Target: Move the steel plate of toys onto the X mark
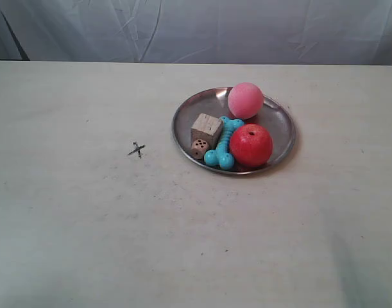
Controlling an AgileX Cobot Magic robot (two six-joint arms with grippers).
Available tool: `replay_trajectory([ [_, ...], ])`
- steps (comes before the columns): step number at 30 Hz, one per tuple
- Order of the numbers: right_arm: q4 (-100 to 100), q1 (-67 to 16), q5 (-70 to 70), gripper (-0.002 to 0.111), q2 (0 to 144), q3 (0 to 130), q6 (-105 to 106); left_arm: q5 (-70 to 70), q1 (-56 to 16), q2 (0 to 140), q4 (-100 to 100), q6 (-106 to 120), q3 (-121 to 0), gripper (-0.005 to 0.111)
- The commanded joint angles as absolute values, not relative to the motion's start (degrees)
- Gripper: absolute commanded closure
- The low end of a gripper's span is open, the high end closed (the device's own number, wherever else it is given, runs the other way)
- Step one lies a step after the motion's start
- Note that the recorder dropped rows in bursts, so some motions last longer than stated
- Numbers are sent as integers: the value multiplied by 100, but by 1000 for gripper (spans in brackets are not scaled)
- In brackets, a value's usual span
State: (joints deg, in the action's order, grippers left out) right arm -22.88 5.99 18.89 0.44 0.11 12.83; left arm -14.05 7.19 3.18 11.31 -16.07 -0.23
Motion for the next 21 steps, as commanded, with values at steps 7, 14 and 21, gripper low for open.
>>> replay_trajectory([
  [7, -2252, 629, 1871, 108, 0, 0, 1294, -1320, 675, 274, 1159, -1615, 0, 107],
  [14, -2930, 629, 1476, 108, 0, 0, 1072, -1320, 675, 274, 1159, -1615, 0, 107],
  [21, -6425, 629, 1471, 108, 0, 0, 426, -1320, 675, 274, 1159, -1615, 0, 107],
])
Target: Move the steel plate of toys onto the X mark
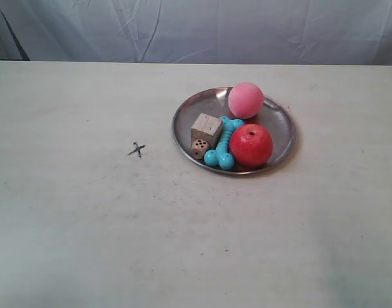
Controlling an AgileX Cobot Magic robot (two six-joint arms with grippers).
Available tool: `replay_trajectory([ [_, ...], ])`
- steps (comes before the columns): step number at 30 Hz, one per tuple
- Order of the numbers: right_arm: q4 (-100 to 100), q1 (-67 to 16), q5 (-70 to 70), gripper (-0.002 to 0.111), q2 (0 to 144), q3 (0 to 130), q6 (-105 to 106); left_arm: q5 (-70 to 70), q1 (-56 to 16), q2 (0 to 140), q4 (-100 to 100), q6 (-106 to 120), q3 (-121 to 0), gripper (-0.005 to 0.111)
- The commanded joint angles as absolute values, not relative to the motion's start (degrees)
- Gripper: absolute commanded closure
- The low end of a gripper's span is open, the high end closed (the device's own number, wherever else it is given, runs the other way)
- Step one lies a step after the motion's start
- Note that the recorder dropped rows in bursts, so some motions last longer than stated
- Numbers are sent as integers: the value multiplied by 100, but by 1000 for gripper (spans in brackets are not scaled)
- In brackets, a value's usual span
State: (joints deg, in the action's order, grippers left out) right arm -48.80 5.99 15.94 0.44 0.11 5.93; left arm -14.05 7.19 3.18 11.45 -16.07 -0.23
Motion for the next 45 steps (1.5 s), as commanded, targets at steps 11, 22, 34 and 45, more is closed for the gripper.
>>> replay_trajectory([
  [11, -6464, 629, 1469, 108, 0, 0, 449, -906, 675, 274, 1549, -1645, 0, 107],
  [22, -6995, 629, 1659, 108, 0, 0, 426, 2873, 675, 274, -1655, -2821, 0, 107],
  [34, -6653, 629, 1455, 108, 0, 852, 1509, 2487, 675, 1415, 1207, -2416, -935, 107],
  [45, -4576, 629, 1159, 109, 3104, 2427, 1634, 2571, -530, 4877, 2016, -2443, -2901, 107],
])
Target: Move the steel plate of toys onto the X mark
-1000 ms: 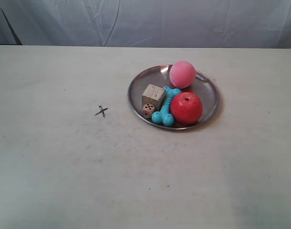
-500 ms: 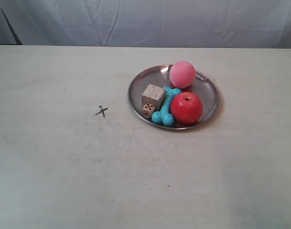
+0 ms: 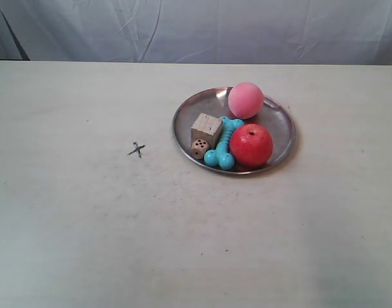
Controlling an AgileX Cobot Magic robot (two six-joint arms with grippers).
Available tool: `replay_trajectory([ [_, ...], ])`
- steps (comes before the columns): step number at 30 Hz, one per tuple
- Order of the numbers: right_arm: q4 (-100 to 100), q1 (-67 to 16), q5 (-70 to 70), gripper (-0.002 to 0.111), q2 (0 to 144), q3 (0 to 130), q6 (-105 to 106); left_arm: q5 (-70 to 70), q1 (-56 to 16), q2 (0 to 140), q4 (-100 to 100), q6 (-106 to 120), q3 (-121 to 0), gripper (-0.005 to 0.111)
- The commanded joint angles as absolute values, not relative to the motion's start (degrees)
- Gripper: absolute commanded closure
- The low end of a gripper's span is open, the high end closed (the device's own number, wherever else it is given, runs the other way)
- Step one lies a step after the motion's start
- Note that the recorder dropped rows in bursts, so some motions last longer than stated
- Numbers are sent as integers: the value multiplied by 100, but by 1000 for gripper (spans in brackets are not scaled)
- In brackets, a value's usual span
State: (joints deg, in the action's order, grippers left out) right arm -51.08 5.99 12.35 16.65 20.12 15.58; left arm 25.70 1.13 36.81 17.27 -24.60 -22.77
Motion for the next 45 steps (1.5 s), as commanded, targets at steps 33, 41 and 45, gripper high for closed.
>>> replay_trajectory([
  [33, -3520, 629, 4101, 109, 9979, 7014, 1802, 3354, -2226, 9987, 2567, -7852, -5553, 107],
  [41, -3395, 629, 4140, 109, 10230, 7014, 1649, 2855, -1999, 10191, 8405, -11996, -6805, 107],
  [45, -3379, 664, 4445, 109, 10569, 7235, 1649, 3571, -1869, 10623, 8412, -11996, -7141, 107],
])
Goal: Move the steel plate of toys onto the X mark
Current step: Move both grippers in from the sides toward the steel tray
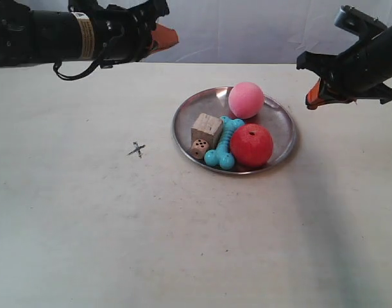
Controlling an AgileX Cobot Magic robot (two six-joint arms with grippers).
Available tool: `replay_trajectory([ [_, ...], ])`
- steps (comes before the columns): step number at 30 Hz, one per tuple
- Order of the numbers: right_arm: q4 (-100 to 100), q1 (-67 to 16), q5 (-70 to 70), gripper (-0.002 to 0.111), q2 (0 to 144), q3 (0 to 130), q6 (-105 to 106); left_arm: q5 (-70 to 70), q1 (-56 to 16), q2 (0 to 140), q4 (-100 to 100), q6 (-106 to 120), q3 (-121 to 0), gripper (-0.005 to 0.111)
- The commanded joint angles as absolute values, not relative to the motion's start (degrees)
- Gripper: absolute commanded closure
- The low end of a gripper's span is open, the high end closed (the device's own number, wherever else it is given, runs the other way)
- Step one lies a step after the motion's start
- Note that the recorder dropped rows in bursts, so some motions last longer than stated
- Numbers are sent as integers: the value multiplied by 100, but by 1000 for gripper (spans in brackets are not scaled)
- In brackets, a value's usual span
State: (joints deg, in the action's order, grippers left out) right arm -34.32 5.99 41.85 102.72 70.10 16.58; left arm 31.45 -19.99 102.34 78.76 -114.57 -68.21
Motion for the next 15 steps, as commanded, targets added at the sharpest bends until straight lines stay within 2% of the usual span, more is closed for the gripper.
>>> replay_trajectory([
  [1, -3393, 674, 4536, 109, 10646, 7299, 1649, 3571, -1843, 10746, 8394, -11996, -7189, 107],
  [8, -3510, 728, 4655, 109, 10815, 7458, 1649, 2476, -1852, 11459, 9995, -11898, -7546, 107],
  [15, -3356, 716, 4769, 109, 10574, 7458, 1649, 815, -1852, 11392, 9995, -9951, -7546, 107],
])
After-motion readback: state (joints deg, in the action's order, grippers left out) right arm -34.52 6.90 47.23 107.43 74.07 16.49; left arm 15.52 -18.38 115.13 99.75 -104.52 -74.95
